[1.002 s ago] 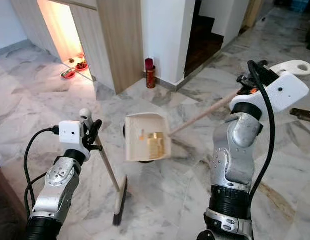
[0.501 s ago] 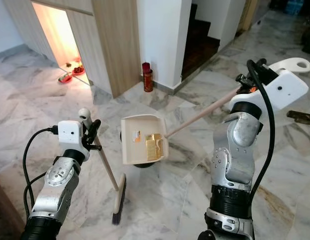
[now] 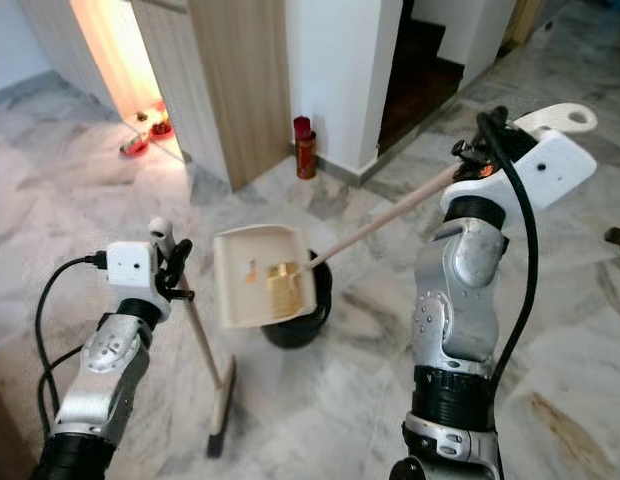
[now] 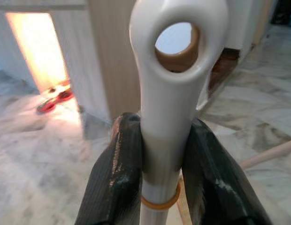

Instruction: Sweep floor

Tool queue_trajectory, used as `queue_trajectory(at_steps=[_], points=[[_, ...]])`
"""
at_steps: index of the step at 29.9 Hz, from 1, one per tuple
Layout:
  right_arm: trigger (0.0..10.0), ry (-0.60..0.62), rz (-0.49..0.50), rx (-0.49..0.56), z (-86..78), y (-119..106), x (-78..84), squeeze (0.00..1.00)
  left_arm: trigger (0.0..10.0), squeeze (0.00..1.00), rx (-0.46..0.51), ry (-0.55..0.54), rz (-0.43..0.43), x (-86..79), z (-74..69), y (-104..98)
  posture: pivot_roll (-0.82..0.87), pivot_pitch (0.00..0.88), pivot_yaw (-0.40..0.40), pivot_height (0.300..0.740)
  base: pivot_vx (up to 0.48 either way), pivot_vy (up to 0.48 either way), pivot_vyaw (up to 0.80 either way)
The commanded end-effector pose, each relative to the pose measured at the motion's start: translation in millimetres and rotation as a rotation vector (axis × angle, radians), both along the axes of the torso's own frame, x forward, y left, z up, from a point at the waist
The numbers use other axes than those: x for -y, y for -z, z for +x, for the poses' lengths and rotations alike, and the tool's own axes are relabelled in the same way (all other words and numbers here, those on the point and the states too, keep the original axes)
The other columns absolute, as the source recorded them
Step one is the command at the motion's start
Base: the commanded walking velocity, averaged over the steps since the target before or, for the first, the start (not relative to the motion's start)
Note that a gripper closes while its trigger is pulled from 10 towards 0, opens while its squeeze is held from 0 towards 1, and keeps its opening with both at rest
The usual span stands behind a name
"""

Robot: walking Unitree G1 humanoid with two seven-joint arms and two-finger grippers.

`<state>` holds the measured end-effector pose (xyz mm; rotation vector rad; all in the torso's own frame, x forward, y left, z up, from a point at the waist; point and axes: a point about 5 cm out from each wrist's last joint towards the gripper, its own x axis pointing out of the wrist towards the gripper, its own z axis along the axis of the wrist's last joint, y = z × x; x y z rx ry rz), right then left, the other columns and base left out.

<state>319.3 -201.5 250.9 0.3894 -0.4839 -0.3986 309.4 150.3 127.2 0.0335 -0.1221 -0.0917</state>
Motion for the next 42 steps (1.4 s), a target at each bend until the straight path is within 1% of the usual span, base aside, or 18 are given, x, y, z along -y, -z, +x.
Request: queue_trajectory(at_steps=[1,13,19,23,24,26,33,35,37,42], points=[[10.0,-0.004,-0.019,0.083,-3.5,-18,-3.8,0.00,10.0,0.00,0.063,-0.003,-0.006,-2.8,1.6,-14,0.00,0.000,0.009,0.740,0.412,0.000,0.00],[10.0,-0.024,-0.023,0.084,-2.6,-18,-5.7,0.00,10.0,0.00,0.065,-0.005,-0.001,-3.2,1.3,-14,0.00,0.000,0.006,0.740,0.415,0.000,0.00],[10.0,-0.039,-0.026,0.086,-2.1,-19,-7.8,0.00,10.0,0.00,0.067,-0.004,0.018,-3.3,1.4,-15,0.00,0.000,0.006,0.740,0.419,0.000,0.00],[10.0,-0.046,-0.028,0.085,-1.9,-19,-8.1,0.00,10.0,0.00,0.054,-0.022,0.039,-7.9,1.1,-12,0.00,0.000,0.006,0.740,0.404,0.000,0.00],[10.0,-0.047,-0.028,0.086,-1.9,-19,-8.1,0.00,10.0,0.00,0.045,-0.042,0.049,-13.1,0.7,-10,0.00,0.000,0.006,0.740,0.251,0.000,0.00],[10.0,-0.049,-0.030,0.086,-1.9,-19,-8.3,0.00,10.0,0.00,0.042,-0.054,0.054,-17.5,0.4,-9,0.00,0.000,0.006,0.740,0.000,0.000,0.00],[10.0,-0.058,-0.037,0.087,-1.5,-19,-9.8,0.00,10.0,0.00,0.037,-0.070,0.064,-22.6,-0.6,-7,0.00,0.000,0.004,0.740,0.000,0.000,0.00],[10.0,-0.067,-0.050,0.089,-1.5,-20,-11.5,0.00,10.0,0.00,0.036,-0.070,0.065,-22.5,-0.9,-7,0.00,0.000,0.004,0.740,0.000,0.000,0.00],[10.0,-0.111,-0.127,0.109,-2.3,-24,-19.8,0.00,10.0,0.00,0.036,-0.071,0.064,-22.4,-1.1,-7,0.00,0.000,0.004,0.740,0.000,0.000,0.00],[10.0,-0.166,-0.210,0.148,-5.9,-31,-34.6,0.00,10.0,0.00,0.041,-0.064,0.056,-20.0,-2.4,-6,0.00,0.000,0.002,0.740,0.000,0.000,0.00]])
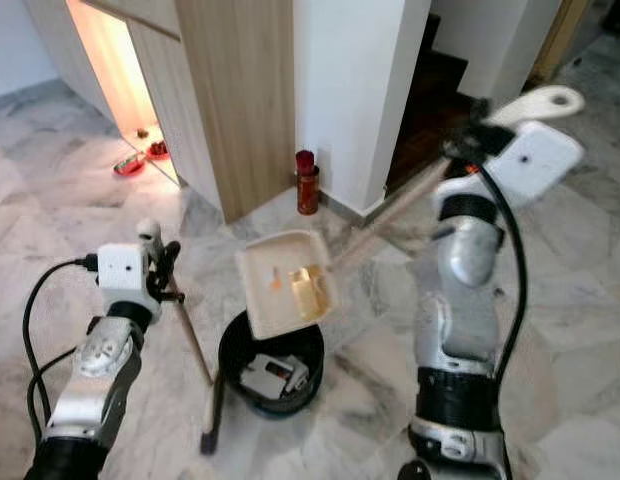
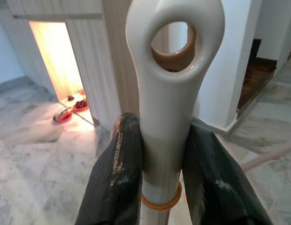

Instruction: Sweep floor

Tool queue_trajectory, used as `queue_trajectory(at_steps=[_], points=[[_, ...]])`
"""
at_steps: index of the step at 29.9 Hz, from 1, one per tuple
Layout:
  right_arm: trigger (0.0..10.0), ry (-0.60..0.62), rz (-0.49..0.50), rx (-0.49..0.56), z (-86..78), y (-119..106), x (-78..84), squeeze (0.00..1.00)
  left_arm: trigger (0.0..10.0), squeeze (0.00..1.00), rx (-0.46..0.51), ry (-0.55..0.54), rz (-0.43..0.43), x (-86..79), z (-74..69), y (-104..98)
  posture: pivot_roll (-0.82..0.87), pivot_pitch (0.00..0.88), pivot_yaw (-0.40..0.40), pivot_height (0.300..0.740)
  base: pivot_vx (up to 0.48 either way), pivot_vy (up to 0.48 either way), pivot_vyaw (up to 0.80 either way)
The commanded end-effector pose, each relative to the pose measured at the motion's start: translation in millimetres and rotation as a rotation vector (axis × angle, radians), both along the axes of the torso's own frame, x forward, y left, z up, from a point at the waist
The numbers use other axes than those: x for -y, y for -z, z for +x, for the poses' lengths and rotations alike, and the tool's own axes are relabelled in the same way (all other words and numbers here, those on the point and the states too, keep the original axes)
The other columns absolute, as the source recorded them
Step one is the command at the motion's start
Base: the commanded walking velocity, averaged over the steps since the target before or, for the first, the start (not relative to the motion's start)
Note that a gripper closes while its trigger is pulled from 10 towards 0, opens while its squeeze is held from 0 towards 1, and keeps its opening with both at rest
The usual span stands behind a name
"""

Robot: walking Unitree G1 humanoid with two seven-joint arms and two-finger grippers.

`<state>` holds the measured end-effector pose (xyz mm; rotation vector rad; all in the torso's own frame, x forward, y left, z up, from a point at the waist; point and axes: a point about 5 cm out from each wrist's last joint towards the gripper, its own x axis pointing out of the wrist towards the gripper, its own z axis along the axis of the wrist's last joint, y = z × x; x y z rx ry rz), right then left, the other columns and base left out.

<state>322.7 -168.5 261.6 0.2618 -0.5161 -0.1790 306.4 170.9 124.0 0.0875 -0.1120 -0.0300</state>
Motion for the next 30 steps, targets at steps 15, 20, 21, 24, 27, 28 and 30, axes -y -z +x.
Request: queue_trajectory(at_steps=[15,20,21,24,27,28,30], points=[[10.0,-0.152,-0.286,0.229,-24.0,-28,-46.0,0.00,10.0,0.00,0.055,0.024,-0.004,3.9,0.8,-11,0.00,0.000,0.004,0.740,0.000,0.000,0.00],[10.0,-0.195,-0.365,0.272,-31.7,-27,-64.7,0.00,10.0,0.00,0.051,0.033,-0.004,6.2,0.6,-10,0.00,0.000,0.004,0.740,0.000,0.000,0.00],[10.0,-0.204,-0.375,0.278,-33.0,-27,-67.7,0.00,10.0,0.00,0.051,0.034,-0.004,6.7,0.6,-10,0.00,0.000,0.004,0.740,0.000,0.000,0.00],[10.0,-0.224,-0.394,0.289,-36.6,-26,-75.3,0.00,10.0,0.00,0.052,0.038,-0.004,7.7,0.7,-10,0.00,0.000,0.004,0.740,0.000,0.000,0.00],[10.0,-0.248,-0.442,0.319,-42.0,-26,-85.7,0.00,10.0,0.00,0.056,0.045,0.002,8.4,0.7,-11,0.00,0.000,0.004,0.740,0.000,0.000,0.00],[10.0,-0.253,-0.456,0.326,-43.2,-26,-88.0,0.00,10.0,0.00,0.056,0.045,0.001,8.5,0.7,-11,0.00,0.000,0.004,0.740,0.000,0.000,0.00],[10.0,-0.254,-0.459,0.327,-43.4,-26,-88.5,0.00,10.0,0.00,0.056,0.045,0.000,8.7,0.9,-11,0.00,0.000,0.003,0.740,0.000,0.000,0.00]])
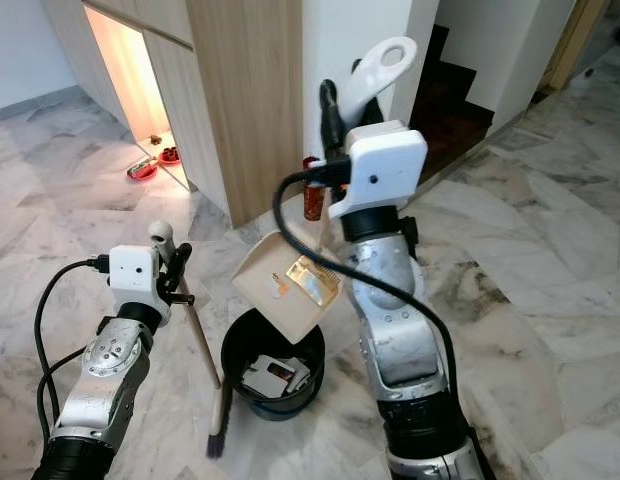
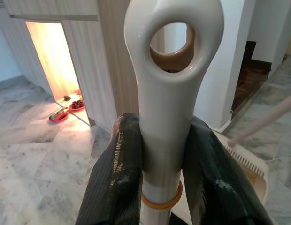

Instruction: Sweep floor

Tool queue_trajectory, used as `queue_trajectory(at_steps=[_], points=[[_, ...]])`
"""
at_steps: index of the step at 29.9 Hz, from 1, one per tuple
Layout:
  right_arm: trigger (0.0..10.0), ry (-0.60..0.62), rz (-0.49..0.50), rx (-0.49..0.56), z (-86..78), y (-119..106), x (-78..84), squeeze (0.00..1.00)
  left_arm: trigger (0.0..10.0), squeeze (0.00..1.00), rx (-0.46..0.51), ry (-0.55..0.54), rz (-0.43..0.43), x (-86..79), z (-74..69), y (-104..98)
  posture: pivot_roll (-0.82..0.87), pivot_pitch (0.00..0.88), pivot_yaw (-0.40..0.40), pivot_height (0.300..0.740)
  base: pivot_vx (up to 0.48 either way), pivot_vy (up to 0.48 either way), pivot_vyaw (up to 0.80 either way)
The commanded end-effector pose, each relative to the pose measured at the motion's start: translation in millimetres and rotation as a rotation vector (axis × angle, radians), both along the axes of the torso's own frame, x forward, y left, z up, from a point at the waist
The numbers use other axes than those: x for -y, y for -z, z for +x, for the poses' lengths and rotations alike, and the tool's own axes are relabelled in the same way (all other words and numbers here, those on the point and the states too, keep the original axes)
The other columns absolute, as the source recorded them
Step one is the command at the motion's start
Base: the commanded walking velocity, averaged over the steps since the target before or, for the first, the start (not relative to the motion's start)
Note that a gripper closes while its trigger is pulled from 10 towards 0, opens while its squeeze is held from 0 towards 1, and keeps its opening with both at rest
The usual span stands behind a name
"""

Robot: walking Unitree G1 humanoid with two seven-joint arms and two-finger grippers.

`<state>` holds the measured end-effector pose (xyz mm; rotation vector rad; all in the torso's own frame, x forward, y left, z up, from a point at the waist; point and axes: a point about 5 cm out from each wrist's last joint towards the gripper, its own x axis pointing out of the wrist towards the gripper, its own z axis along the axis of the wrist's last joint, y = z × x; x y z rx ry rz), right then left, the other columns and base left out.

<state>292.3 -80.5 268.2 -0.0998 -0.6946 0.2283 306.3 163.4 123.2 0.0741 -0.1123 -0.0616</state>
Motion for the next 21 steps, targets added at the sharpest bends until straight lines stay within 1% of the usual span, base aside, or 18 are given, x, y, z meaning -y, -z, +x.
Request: queue_trajectory(at_steps=[1,3,4,6,21], points=[[10.0,-0.018,0.020,0.131,-13.8,-20,-1.4,0.00,10.0,0.00,0.058,0.014,0.011,1.5,1.2,-12,0.00,0.000,0.003,0.740,0.000,0.000,0.00],[10.0,-0.021,0.017,0.143,-15.8,-21,-3.1,0.00,10.0,0.00,0.059,0.015,0.009,1.8,1.2,-12,0.00,0.000,0.002,0.740,0.000,0.000,0.00],[10.0,-0.025,-0.009,0.168,-18.5,-22,-6.1,0.00,10.0,0.00,0.059,0.016,0.008,2.1,1.2,-12,0.00,0.000,0.002,0.740,0.000,0.000,0.00],[10.0,-0.030,-0.026,0.173,-20.0,-22,-9.5,0.00,10.0,0.00,0.059,0.017,0.006,2.5,1.3,-12,0.00,0.000,0.002,0.740,0.000,0.000,0.00],[10.0,-0.085,-0.022,0.198,-27.8,-23,-21.2,0.00,10.0,0.00,0.062,0.022,0.003,4.2,1.5,-13,0.00,0.000,-0.001,0.740,0.000,0.000,0.00]])
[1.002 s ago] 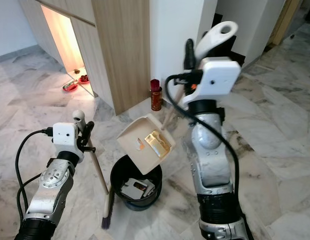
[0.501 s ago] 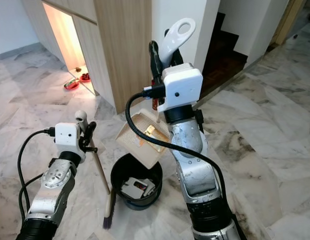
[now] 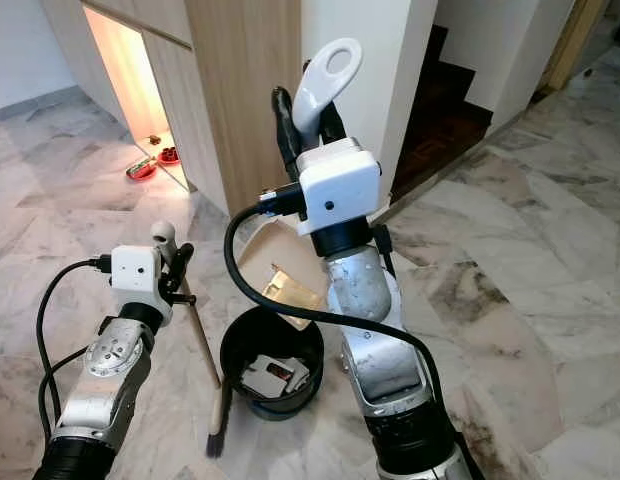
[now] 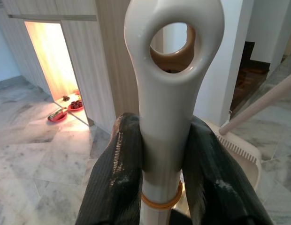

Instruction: Sweep floor

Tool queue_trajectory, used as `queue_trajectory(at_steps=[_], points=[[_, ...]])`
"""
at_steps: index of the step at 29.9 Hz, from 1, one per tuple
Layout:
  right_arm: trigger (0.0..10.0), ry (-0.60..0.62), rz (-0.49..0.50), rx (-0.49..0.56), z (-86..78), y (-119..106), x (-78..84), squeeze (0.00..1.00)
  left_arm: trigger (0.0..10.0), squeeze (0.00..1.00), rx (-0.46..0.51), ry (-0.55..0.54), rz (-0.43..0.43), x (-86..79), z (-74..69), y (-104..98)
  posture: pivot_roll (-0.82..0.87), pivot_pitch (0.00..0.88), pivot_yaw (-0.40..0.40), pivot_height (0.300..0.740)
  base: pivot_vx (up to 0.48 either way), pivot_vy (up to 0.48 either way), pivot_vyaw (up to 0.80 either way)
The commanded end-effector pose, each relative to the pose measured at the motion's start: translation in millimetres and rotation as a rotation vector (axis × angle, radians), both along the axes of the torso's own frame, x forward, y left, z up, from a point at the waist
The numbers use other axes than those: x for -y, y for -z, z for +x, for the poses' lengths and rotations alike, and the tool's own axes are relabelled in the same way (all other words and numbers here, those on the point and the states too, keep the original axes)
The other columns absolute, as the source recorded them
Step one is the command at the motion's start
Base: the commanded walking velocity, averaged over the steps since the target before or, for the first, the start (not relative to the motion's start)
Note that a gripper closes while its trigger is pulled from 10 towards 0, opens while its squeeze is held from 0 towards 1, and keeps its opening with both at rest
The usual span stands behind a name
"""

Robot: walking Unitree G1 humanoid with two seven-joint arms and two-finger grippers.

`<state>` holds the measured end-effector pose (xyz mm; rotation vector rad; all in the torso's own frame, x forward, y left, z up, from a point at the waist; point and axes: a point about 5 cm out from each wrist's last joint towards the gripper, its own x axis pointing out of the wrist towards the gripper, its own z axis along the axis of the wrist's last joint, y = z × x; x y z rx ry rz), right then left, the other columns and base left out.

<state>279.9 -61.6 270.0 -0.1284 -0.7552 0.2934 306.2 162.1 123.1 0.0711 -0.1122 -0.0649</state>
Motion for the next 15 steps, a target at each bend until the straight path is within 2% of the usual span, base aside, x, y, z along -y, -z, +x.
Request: queue_trajectory(at_steps=[1,11,15], points=[[10.0,-0.035,0.019,0.136,-15.4,-20.9,-2.7,0.00,10.0,0.00,0.063,0.019,0.005,3.1,1.6,-12.8,0.00,0.000,-0.003,0.740,0.000,0.000,0.00],[10.0,-0.056,-0.043,0.154,-18.0,-18.4,-9.0,0.00,10.0,0.00,0.063,0.019,0.004,3.6,1.5,-12.7,0.00,0.000,-0.004,0.740,0.000,0.000,0.00],[10.0,0.034,-0.064,0.157,-12.6,-17.7,-1.0,0.00,10.0,0.00,0.061,0.022,0.002,4.2,1.4,-12.3,0.00,0.000,-0.004,0.740,0.000,0.000,0.00]])
